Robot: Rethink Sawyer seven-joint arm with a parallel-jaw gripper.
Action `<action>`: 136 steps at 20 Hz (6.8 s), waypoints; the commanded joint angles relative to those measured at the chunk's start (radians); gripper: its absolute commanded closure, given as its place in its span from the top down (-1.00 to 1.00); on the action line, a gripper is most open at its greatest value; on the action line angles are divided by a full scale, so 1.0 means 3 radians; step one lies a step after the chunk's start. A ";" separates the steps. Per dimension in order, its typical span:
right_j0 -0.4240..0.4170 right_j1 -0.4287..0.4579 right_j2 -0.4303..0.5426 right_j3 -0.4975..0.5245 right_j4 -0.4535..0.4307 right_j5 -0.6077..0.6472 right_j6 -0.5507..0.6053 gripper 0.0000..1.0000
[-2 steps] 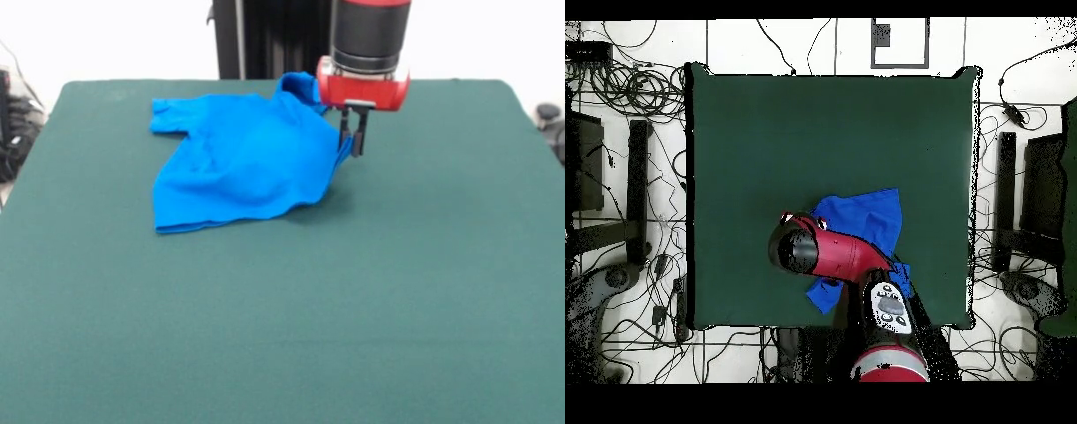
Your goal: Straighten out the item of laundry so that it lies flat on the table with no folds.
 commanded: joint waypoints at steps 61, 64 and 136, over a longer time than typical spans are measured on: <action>0.0343 0.0321 -0.0032 -0.1046 0.0148 0.0982 0.0572 -1.00; 0.0349 0.0347 -0.0029 -0.1086 0.0136 0.0967 0.0578 -1.00; 0.0312 0.0464 0.0072 -0.1147 0.0085 0.0821 0.0578 1.00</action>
